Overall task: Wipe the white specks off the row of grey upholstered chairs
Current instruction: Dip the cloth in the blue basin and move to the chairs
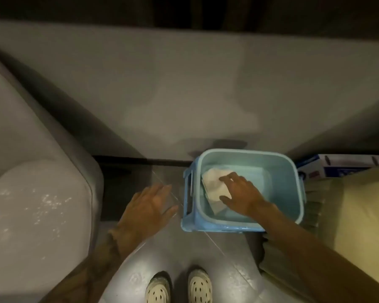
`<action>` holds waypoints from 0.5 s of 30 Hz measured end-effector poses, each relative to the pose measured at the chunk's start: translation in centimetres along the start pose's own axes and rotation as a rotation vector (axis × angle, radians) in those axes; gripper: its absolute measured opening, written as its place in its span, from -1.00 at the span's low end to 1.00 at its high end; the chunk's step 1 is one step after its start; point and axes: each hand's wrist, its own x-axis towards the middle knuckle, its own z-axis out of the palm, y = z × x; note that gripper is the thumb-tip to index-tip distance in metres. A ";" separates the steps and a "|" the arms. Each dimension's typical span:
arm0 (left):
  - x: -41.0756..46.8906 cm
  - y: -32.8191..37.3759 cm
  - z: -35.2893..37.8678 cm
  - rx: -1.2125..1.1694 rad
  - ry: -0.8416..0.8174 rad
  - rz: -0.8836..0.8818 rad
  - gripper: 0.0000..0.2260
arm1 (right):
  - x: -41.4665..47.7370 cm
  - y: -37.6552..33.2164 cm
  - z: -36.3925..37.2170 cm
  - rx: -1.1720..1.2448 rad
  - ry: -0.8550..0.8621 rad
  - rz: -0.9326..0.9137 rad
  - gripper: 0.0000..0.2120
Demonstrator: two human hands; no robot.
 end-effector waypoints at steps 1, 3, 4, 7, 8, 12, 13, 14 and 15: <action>0.5 -0.4 0.9 -0.013 -0.013 -0.001 -0.37 | 1.1 0.1 0.7 -0.037 0.018 -0.017 -0.42; 1.6 -1.4 2.5 -0.018 -0.011 -0.008 -0.37 | 3.2 0.4 2.1 -0.099 0.054 -0.027 -0.41; 2.0 -1.7 3.2 -0.023 -0.024 -0.008 -0.38 | 3.9 0.4 2.7 -0.133 0.047 -0.027 -0.41; 2.9 -2.2 4.8 -0.039 -0.017 -0.018 -0.39 | 5.5 0.7 4.9 -0.256 0.098 -0.011 -0.49; 3.0 -2.4 5.0 -0.050 -0.014 -0.022 -0.39 | 5.7 0.5 5.2 -0.272 0.127 -0.002 -0.56; 2.7 -2.2 5.3 -0.069 -0.018 -0.035 -0.39 | 5.5 0.4 5.5 -0.306 0.160 0.021 -0.76; 2.3 -2.2 5.0 -0.074 -0.027 -0.041 -0.40 | 5.1 0.3 5.2 -0.299 0.153 0.028 -0.78; 1.9 -2.1 4.6 -0.081 -0.028 -0.045 -0.40 | 4.7 0.2 4.8 -0.279 0.154 0.038 -0.79; 1.4 -2.1 4.1 -0.090 -0.026 -0.048 -0.40 | 4.0 0.0 4.0 -0.253 0.158 0.054 -0.80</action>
